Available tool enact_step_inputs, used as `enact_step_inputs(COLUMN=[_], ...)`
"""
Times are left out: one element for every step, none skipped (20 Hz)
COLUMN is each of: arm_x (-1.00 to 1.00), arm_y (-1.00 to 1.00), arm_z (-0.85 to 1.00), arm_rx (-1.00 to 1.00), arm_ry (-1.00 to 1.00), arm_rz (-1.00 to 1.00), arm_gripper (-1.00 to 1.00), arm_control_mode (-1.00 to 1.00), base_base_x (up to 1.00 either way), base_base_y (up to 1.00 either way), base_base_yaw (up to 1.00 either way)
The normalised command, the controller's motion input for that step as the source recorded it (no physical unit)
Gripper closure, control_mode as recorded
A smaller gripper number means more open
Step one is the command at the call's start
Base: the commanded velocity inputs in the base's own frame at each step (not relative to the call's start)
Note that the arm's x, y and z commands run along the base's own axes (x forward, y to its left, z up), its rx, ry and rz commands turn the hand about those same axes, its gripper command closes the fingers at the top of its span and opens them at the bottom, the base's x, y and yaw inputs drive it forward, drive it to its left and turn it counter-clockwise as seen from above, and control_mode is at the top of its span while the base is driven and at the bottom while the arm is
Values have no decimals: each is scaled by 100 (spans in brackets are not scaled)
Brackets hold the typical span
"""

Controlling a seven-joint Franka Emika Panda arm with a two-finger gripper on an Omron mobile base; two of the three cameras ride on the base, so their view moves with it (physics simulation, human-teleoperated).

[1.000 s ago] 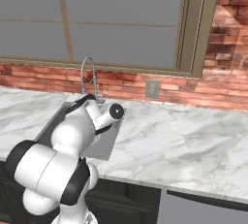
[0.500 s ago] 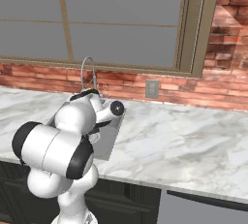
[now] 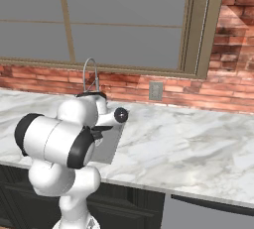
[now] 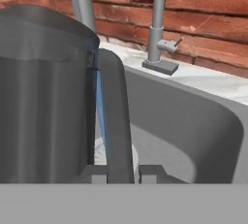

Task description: Turn on the sink faucet and place the jug under the water for a few seconds to fill it up.

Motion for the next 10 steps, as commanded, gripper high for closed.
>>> enact_step_inputs(arm_x=[6,7,8,10,10,11,11,10,11,6], arm_y=[2,3,4,4,4,3,3,4,5,6], arm_z=[-9,-9,-9,-10,-12,-13,-12,-11,-11,-10], arm_rx=[0,0,0,0,0,0,0,0,0,0], arm_ry=[0,0,0,0,0,0,0,-1,-1,-1], arm_rz=[0,0,0,0,0,0,0,0,0,0], arm_gripper=[100,100,100,100,100,100,100,100,100,100], arm_control_mode=[-100,-100,-100,-100,-100,-100,-100,-100,-100,-100], base_base_x=[0,0,0,0,0,0,0,0,0,0], base_base_y=[0,0,0,0,0,0,0,0,0,0], base_base_yaw=[0,0,0,0,0,0,0,0,0,0])
